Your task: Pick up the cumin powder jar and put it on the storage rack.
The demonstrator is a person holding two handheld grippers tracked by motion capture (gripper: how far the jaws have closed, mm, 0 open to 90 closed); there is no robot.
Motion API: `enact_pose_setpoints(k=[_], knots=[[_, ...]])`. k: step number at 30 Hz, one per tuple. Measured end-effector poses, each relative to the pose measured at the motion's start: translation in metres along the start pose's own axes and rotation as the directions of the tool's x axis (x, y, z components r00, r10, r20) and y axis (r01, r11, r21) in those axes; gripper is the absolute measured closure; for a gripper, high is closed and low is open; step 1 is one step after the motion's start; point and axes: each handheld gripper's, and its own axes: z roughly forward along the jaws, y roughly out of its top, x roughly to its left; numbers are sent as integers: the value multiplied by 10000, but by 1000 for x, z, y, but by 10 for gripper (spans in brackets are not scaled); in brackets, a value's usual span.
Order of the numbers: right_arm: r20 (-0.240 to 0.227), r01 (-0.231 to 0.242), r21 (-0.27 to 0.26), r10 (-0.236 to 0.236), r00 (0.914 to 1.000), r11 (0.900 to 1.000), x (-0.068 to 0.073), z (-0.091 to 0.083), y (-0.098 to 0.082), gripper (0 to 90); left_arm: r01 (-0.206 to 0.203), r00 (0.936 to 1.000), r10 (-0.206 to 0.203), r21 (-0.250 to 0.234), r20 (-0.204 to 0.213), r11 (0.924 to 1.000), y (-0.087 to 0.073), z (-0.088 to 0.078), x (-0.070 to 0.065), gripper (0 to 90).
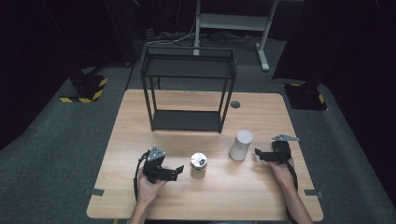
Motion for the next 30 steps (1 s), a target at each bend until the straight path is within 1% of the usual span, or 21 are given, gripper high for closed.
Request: enact_pose_setpoints(k=[2, 3, 6, 9, 10, 11, 12, 13, 14, 15, 16, 18, 19, 20, 26, 27, 28, 29, 30], knots=[[-14, -25, -16, 25, 10000, 10000, 0, 0, 0, 67, -140, 9998, 140, 14, 128, 9999, -1, 0, -3, 7], [-17, -29, -19, 29, 10000, 10000, -1, 0, 0, 67, -314, 9991, 313, 34, 298, 9995, -1, 1, -7, 7], [-37, -72, -39, 72, 10000, 10000, -1, 0, -1, 69, -494, 9975, 491, 32, 507, 9988, -3, 2, -12, 7], [-36, -161, -70, 161, 9999, 9998, -2, 0, -1, 69, -660, 9955, 657, 11, 685, 9978, -4, 4, -17, 7], [-36, -161, -70, 161, 9999, 9998, -2, 0, -1, 69, -660, 9955, 657, 11, 685, 9978, -4, 4, -17, 7], [-42, -194, -79, 194, 9998, 9998, -2, -1, -1, 69, -764, 9944, 760, 21, 731, 9971, -3, 5, -21, 7], [-42, -194, -79, 194, 9998, 9998, -2, -1, -1, 69, -764, 9944, 760, 21, 731, 9971, -3, 5, -21, 7], [-31, -182, -71, 182, 9998, 9998, -2, -1, -1, 69, -179, 9967, 199, -267, 782, 9995, -9, 8, -27, 7], [-19, -159, -66, 159, 9999, 9999, -2, 0, -1, 69, -284, 9964, 302, -238, 795, 9993, -9, 9, -29, 7], [-1, -122, -64, 122, 9999, 9999, -1, 0, -1, 69, -1057, 9916, 1048, 76, 754, 9944, -2, 9, -29, 7], [-1, -123, -65, 123, 9999, 9999, -1, 0, -1, 69, -1137, 9907, 1127, 100, 767, 9935, -2, 12, -31, 7], [-3, -126, -66, 126, 9999, 9999, -1, 0, -1, 69, -1156, 9904, 1144, 108, 781, 9932, -2, 14, -33, 7], [-2, -134, -68, 134, 9999, 9999, -1, 0, -1, 69, -863, 9929, 865, -64, 814, 9963, -5, 19, -37, 7], [-6, -133, -68, 133, 9999, 9999, -1, 0, -1, 69, -1271, 9886, 1256, 131, 826, 9918, -1, 20, -36, 7], [-12, -137, -69, 137, 9999, 9999, -1, 0, -1, 69, -1448, 9860, 1435, 103, 845, 9894, 4, 30, -42, 7], [-7, -133, -68, 133, 9999, 9999, -1, 0, -1, 69, -1503, 9852, 1492, 67, 845, 9886, 6, 34, -44, 7], [-7, -133, -68, 133, 9999, 9999, -1, 0, -1, 69, -1503, 9852, 1492, 67, 845, 9886, 6, 34, -44, 7], [-1, -124, -65, 124, 9999, 9999, -1, 0, -1, 69, -1594, 9836, 1584, 47, 859, 9872, 8, 37, -45, 8], [-1, -122, -65, 122, 9999, 9999, -1, 0, -1, 69, -1583, 9838, 1579, -25, 853, 9874, 8, 39, -46, 8]])
